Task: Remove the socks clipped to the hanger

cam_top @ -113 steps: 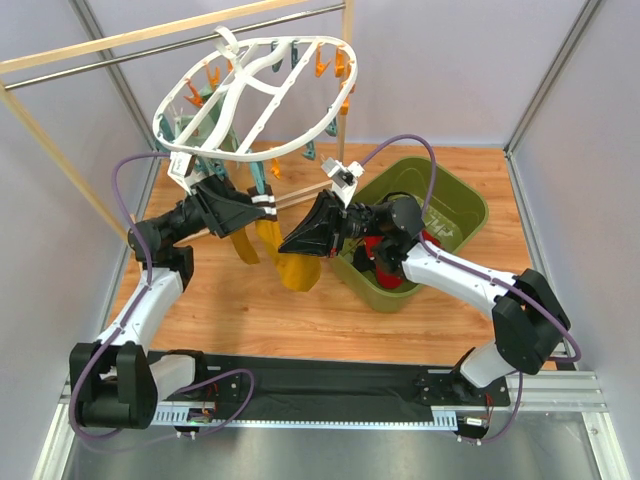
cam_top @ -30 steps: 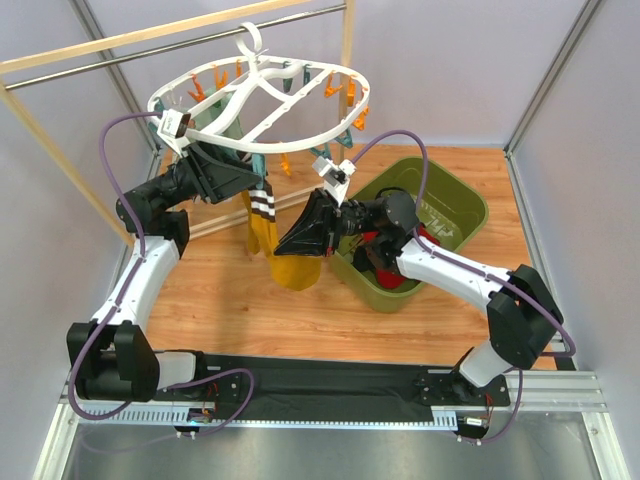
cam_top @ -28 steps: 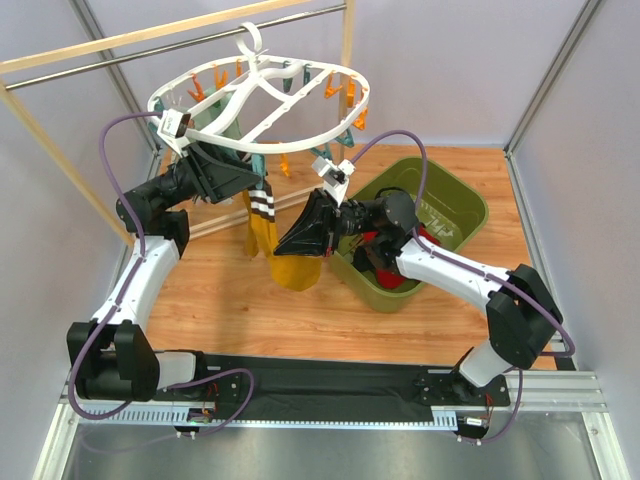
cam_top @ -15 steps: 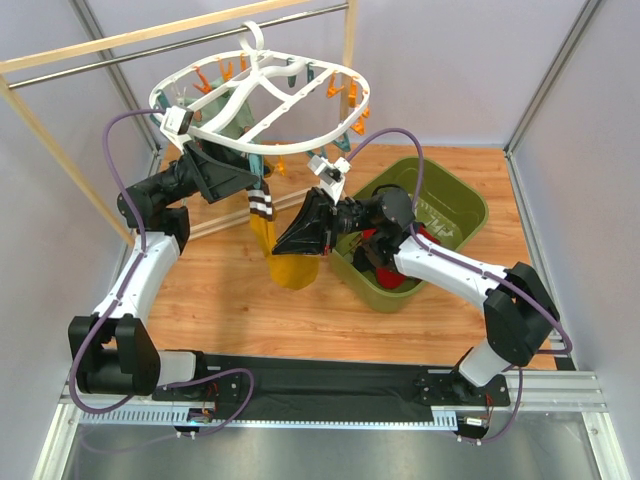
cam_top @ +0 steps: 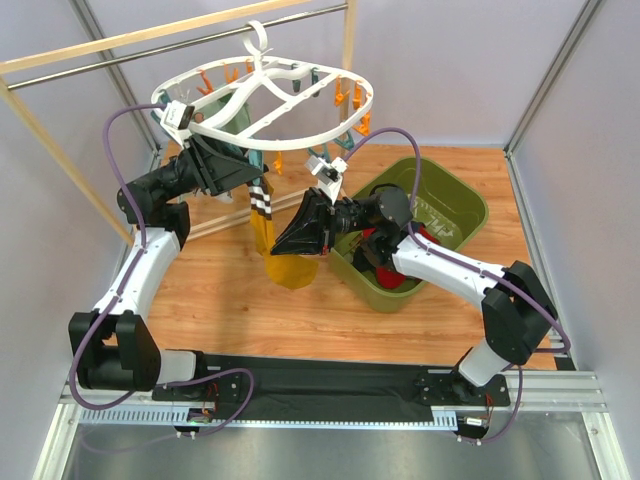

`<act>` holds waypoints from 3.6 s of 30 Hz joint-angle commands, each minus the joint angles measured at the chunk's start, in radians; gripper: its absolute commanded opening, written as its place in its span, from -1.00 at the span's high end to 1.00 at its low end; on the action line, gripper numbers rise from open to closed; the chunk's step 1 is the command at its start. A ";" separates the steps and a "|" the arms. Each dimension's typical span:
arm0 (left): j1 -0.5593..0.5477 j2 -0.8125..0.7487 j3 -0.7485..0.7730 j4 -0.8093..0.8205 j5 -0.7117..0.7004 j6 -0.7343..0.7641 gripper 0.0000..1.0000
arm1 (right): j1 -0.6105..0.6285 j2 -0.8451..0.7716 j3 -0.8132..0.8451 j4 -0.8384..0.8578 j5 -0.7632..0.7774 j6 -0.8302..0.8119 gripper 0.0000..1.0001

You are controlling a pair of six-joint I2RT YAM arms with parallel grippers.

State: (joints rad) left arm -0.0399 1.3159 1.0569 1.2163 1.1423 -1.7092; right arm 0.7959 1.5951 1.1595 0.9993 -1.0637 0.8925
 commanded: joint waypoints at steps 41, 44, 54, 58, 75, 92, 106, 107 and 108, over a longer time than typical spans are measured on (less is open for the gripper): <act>-0.005 -0.087 0.049 0.057 -0.168 0.107 -0.48 | 0.025 -0.012 0.016 -0.037 -0.053 -0.029 0.99; -0.005 -0.124 0.035 -0.019 -0.170 0.163 -0.50 | 0.025 -0.009 0.016 -0.037 -0.051 -0.026 0.99; -0.005 -0.195 -0.015 -0.144 -0.162 0.229 -0.63 | 0.025 -0.014 0.012 -0.037 -0.050 -0.026 0.99; -0.005 -0.205 -0.040 -0.142 -0.145 0.189 -0.66 | 0.025 -0.015 0.012 -0.037 -0.048 -0.024 0.99; -0.003 -0.345 -0.012 -0.837 -0.033 0.601 -0.91 | -0.006 -0.037 -0.003 -0.074 -0.039 -0.041 0.99; -0.003 -0.371 0.176 -1.192 -0.190 0.875 -0.84 | -0.006 -0.037 -0.004 -0.028 -0.056 -0.012 0.99; 0.000 -0.443 0.041 -1.204 -0.220 0.905 -0.80 | -0.006 -0.037 -0.009 0.088 -0.053 0.091 0.99; 0.000 -0.461 0.043 -1.239 -0.226 0.928 -0.81 | -0.007 -0.040 -0.012 0.070 -0.041 0.082 0.99; 0.003 -0.471 0.054 -1.302 -0.228 0.972 -0.81 | -0.007 -0.046 -0.018 0.047 -0.032 0.047 0.99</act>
State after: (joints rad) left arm -0.0448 0.8944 1.0939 0.0200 0.9360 -0.8326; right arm 0.7887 1.5951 1.1580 1.0367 -1.1030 0.9596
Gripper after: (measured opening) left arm 0.903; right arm 0.009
